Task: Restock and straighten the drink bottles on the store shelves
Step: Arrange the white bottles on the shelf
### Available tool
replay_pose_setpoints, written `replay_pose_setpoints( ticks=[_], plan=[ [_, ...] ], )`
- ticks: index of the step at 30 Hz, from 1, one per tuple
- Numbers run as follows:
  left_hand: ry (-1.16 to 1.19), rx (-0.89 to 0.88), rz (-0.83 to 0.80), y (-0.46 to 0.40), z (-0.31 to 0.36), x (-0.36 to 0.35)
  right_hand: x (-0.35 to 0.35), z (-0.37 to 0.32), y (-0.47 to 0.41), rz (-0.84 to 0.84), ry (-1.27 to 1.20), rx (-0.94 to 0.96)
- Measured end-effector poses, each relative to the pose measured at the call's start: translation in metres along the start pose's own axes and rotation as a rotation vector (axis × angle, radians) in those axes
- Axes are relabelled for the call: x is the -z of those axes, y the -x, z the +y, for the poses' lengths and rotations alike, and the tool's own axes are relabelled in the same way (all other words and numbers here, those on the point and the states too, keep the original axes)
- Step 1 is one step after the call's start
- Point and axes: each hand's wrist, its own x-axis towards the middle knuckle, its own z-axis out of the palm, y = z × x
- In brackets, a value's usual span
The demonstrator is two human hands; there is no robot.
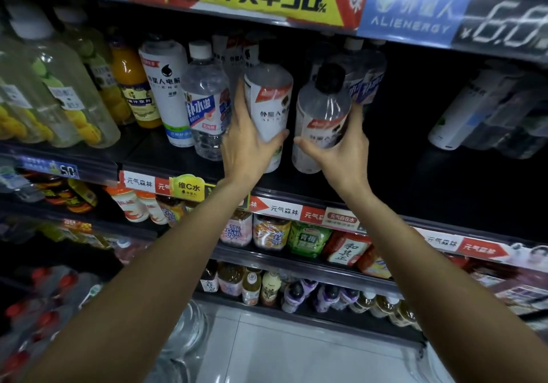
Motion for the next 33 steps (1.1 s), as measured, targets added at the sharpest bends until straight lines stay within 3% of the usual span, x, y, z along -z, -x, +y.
replay_pose_setpoints(
  ticks=[6,14,21,26,29,33],
  plan=[
    [0.094,-0.046,-0.107,0.035,0.038,0.054,0.037,-0.041,0.048,-0.029,-0.112,-0.027],
    [0.109,-0.032,-0.32,0.053,0.142,0.15,0.142,-0.145,0.074,-0.213,-0.186,-0.176],
    [0.33,-0.169,-0.221,0.015,0.231,0.167,0.217,-0.214,0.044,0.008,-0.248,-0.113],
    [0.365,-0.318,-0.082,-0.044,0.266,0.163,0.244,-0.246,0.001,0.208,-0.153,0.092],
    [0.331,-0.303,-0.063,-0.072,0.27,0.152,0.254,-0.247,-0.024,0.315,-0.046,0.163],
    [0.256,-0.218,-0.122,-0.102,0.263,0.133,0.257,-0.24,-0.057,0.304,-0.005,0.145]
  ],
)
